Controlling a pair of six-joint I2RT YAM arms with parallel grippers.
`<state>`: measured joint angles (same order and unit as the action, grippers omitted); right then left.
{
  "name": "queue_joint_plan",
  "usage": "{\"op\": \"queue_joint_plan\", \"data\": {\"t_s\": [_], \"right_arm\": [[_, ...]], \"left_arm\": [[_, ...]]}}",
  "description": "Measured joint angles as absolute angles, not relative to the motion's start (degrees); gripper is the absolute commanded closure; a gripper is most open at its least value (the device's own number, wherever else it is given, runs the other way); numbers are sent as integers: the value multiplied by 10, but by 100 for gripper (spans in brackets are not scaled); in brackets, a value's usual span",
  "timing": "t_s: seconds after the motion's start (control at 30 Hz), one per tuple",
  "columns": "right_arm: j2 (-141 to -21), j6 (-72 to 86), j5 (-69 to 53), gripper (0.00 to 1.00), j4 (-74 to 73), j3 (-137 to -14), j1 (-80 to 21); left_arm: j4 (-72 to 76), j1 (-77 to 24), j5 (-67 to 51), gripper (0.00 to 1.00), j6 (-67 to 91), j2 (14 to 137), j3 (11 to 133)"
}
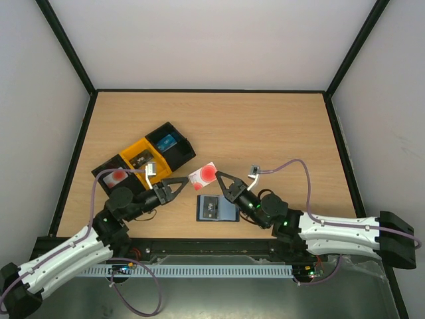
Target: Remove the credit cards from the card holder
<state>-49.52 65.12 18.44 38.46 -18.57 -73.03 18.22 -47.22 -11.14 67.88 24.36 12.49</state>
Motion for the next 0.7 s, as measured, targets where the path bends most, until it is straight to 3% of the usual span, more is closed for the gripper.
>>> {"op": "queue_joint_plan", "data": {"t_s": [0.3,0.47,0.6,0.7], "right_arm": [[-524,667,191,98,439,-196,-730],[-537,676,186,98,447,-200,-730],[-549,683,179,98,453,-200,-730],[-554,686,176,98,455,-200,-730]], "left_arm": [[250,-472,-121,52,712,286,102],[275,-472,-126,71,721,289,101],[288,-472,-127,78,725,289,101],[292,-472,-126,93,727,289,101]]}}
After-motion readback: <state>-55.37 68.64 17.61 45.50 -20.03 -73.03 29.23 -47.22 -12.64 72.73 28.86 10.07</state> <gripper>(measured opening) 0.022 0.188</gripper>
